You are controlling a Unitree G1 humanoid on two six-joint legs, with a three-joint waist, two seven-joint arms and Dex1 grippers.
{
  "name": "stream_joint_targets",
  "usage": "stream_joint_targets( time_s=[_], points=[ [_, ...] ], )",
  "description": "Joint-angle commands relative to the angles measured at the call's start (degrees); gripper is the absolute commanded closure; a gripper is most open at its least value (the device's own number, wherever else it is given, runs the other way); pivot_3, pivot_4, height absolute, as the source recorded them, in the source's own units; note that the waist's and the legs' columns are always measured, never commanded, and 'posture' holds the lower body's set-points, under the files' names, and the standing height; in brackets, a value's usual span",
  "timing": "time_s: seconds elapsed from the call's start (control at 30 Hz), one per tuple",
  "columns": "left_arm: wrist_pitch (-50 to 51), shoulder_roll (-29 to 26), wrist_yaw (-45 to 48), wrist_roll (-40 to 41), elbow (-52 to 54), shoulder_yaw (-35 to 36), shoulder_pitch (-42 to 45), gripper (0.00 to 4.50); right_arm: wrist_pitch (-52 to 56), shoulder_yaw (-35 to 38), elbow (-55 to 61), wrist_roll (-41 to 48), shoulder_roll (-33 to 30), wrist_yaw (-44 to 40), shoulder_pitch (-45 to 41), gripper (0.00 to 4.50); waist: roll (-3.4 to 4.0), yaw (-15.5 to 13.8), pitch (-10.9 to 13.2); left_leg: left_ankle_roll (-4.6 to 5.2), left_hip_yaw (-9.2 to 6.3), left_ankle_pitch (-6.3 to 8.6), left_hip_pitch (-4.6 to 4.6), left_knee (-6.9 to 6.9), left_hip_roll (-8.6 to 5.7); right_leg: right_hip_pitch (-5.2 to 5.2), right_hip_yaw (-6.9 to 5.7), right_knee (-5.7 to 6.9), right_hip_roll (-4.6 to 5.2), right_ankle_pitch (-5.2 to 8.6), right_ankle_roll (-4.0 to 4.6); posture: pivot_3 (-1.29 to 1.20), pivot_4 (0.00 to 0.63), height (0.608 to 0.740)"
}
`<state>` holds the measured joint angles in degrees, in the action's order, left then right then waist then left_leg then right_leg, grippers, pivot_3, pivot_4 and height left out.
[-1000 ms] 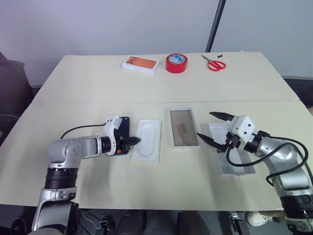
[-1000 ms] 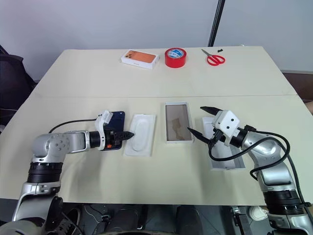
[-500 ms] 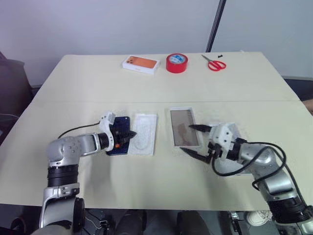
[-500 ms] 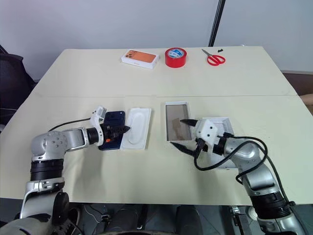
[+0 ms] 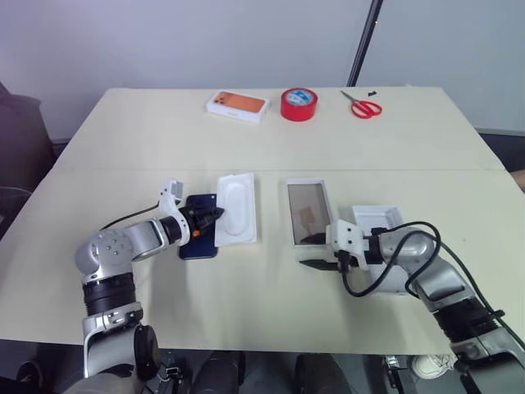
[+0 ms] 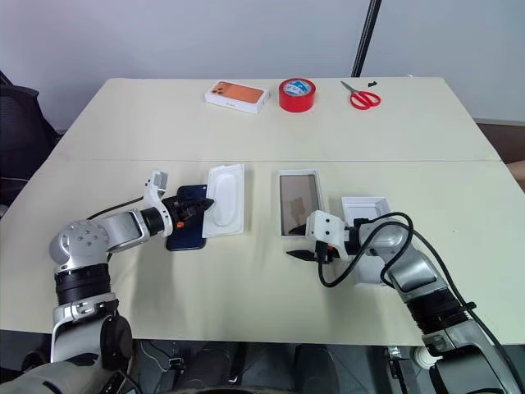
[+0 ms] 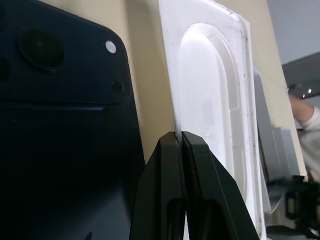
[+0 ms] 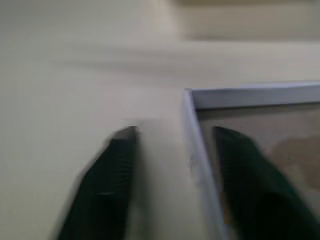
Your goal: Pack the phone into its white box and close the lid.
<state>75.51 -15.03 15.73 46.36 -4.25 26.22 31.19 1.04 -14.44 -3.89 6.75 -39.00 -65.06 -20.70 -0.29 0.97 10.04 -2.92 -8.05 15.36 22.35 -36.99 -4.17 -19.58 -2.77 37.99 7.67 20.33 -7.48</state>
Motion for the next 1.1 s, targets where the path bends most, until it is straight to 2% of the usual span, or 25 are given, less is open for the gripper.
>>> stream_joint_targets(
  time_s=[0.03, 0.07, 0.1, 0.3, 0.47, 0.57, 0.63, 0.67, 0.73, 1.0, 1.1],
  points=[
    [-1.72, 0.87, -1.24, 1.81, 4.13, 1.68, -0.01, 4.50, -1.41, 0.35, -1.39, -0.82, 0.20, -0.18, -1.12, 3.85, 0.00, -0.02, 0.00, 0.00, 0.00, 0.00, 0.00, -0.01, 0.00, 0.01, 0.00, 0.00, 0.00, 0.00, -0.01, 0.00, 0.150, 0.740],
    [-2.26, 1.28, -1.73, 1.95, 4.58, 1.98, 0.02, 4.50, -1.32, 0.49, -1.35, -0.51, 0.53, -0.15, -1.33, 4.36, 0.00, -0.02, 0.00, 0.00, 0.01, 0.00, 0.00, -0.01, 0.00, 0.01, 0.00, 0.00, 0.00, -0.01, -0.01, 0.00, 0.150, 0.740],
    [-2.14, 1.60, -2.22, 2.18, 5.12, 1.97, 0.13, 4.50, -1.21, 0.51, -1.26, -0.34, 0.90, -0.06, -1.57, 4.43, -0.01, -0.03, 0.00, 0.00, 0.01, 0.00, 0.00, -0.02, 0.00, 0.01, 0.00, 0.00, 0.00, -0.01, -0.02, 0.00, 0.150, 0.740],
    [0.80, 4.60, -5.80, 5.58, 6.04, 3.73, 2.48, 4.50, 0.43, -1.64, 1.66, -1.02, 5.99, 2.38, -2.96, 4.43, -0.05, 0.13, 0.02, -0.01, 0.01, 0.00, 0.00, -0.01, 0.01, 0.00, 0.00, 0.00, 0.00, -0.01, -0.02, 0.00, 0.150, 0.740],
    [1.97, 7.66, -9.20, 7.33, 6.75, 3.50, 5.44, 4.50, 3.55, -5.32, 3.67, -2.99, 14.26, 7.44, -4.42, 4.43, -0.08, 0.01, 0.04, -0.02, -0.02, 0.00, 0.02, -0.02, 0.01, -0.02, 0.00, 0.00, 0.00, -0.02, -0.03, 0.00, 0.150, 0.740],
    [1.94, 8.95, -10.47, 7.85, 7.35, 3.12, 5.06, 4.50, 2.68, -5.96, 2.10, -5.00, 15.65, 9.25, -4.95, 3.62, -0.07, 0.00, 0.03, -0.02, -0.02, 0.00, 0.02, -0.02, -0.01, -0.02, 0.01, 0.00, 0.01, -0.02, -0.04, 0.00, 0.150, 0.740],
    [2.43, 9.37, -11.11, 8.28, 8.29, 2.64, 4.20, 4.50, 2.84, -5.65, 2.54, -4.77, 15.25, 9.19, -4.80, 2.72, -0.08, -0.02, 0.04, -0.02, -0.02, 0.00, 0.03, -0.02, -0.01, -0.02, 0.02, -0.01, 0.01, -0.03, -0.06, 0.00, 0.150, 0.740],
    [2.66, 9.62, -11.48, 8.69, 8.61, 2.72, 3.89, 4.50, 2.87, -5.43, 2.83, -4.68, 14.89, 9.19, -4.69, 2.03, -0.08, -0.02, 0.04, -0.02, -0.02, 0.00, 0.03, -0.02, -0.01, -0.03, 0.02, -0.01, 0.01, -0.03, -0.06, 0.00, 0.150, 0.740],
    [2.86, 9.50, -11.76, 8.74, 9.66, 2.32, 2.88, 4.50, 3.02, -3.71, 4.62, -4.21, 12.90, 9.14, -4.06, 1.08, -0.08, -0.03, 0.04, -0.02, -0.02, 0.00, 0.03, -0.02, -0.01, -0.04, 0.03, -0.01, 0.01, -0.03, -0.06, 0.00, 0.150, 0.740],
    [2.80, 8.77, -13.33, 8.46, 12.55, 1.11, 0.25, 4.50, 6.73, 5.93, 10.33, -0.03, 2.96, 8.14, 0.89, 1.08, -0.11, -0.24, 0.05, -0.02, 0.02, 0.01, 0.06, -0.01, -0.02, -0.06, 0.04, -0.02, 0.00, -0.03, -0.06, 0.00, 0.150, 0.740],
    [1.95, 7.41, -12.29, 6.75, 14.05, -2.72, -1.31, 4.50, 5.99, 8.15, 8.96, 0.14, 1.00, 8.96, 2.42, 1.08, -0.12, -0.07, 0.06, -0.02, 0.07, 0.01, 0.07, -0.01, -0.03, -0.07, 0.07, -0.03, 0.01, -0.03, -0.06, 0.00, 0.150, 0.740]
  ],
)
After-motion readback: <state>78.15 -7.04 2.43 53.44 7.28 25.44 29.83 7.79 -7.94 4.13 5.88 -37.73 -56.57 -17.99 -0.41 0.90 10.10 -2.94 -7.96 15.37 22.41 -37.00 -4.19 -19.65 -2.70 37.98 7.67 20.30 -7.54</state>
